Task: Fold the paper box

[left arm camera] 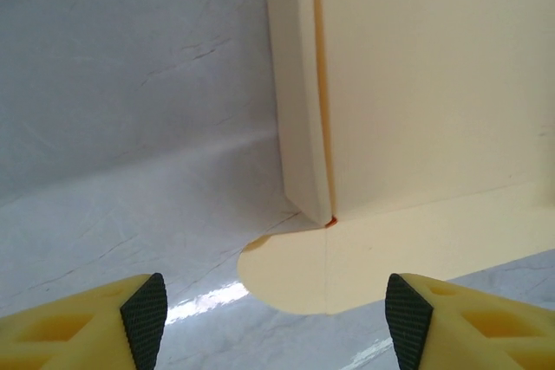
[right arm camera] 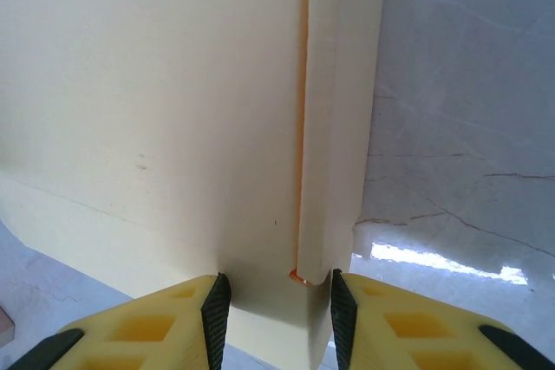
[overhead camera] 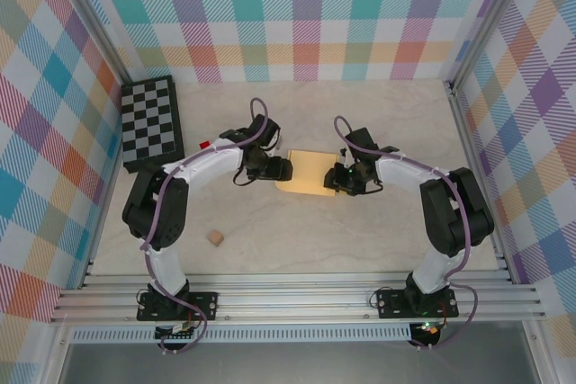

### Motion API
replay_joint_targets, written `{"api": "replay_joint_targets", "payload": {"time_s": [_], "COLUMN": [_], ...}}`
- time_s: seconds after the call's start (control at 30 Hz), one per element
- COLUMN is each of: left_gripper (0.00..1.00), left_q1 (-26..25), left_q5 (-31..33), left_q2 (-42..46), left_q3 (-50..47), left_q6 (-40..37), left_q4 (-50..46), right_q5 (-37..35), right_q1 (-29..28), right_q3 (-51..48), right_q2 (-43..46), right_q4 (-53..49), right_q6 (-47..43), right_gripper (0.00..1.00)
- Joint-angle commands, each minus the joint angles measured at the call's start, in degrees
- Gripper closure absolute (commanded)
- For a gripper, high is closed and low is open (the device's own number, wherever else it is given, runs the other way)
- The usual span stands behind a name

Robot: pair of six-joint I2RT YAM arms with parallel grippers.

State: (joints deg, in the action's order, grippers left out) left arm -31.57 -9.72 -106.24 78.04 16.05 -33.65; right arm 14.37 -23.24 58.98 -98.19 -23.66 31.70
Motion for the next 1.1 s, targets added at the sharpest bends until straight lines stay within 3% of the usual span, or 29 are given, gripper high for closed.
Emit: {"api": "replay_joint_targets", "payload": {"time_s": [0.0,0.4,0.73,0.8,0.87,0.93,1.07], "left_gripper": [0.30,0.37,0.45,0.44,0.37,0.37,0.46], "left_q1": [-1.3,-3.8,-3.9,-4.3,-4.2,-3.1,-2.6], "left_q5": [-2.2,-2.4,-6.7,-3.5,2.2,0.5,-4.5], "left_q2": [-2.4,-3.8,-1.7,-1.5,-1.4,-1.2,-0.7], "left_q3": [2.0,1.0,-1.6,0.3,1.7,0.2,-2.8], "left_q6": [1.0,4.6,11.2,7.6,4.0,4.0,7.7], "left_q4": [2.5,2.0,7.1,3.6,-0.6,0.0,4.2], "right_q5": [-0.8,1.1,4.1,4.0,3.8,4.1,4.7], "right_q1": [0.0,0.1,0.0,0.1,0.1,0.1,0.0], "right_q3": [1.8,2.6,2.1,2.0,1.9,1.8,1.7], "right_q2": [0.4,-0.4,-1.0,-1.3,-1.4,-1.5,-1.8], "right_q4": [-1.9,-1.2,1.1,1.1,1.4,1.4,2.1], "right_q6": [-0.2,0.6,2.5,2.6,2.7,2.5,3.1], "right_gripper": [0.61,0.61,0.62,0.62,0.62,0.62,0.62]}}
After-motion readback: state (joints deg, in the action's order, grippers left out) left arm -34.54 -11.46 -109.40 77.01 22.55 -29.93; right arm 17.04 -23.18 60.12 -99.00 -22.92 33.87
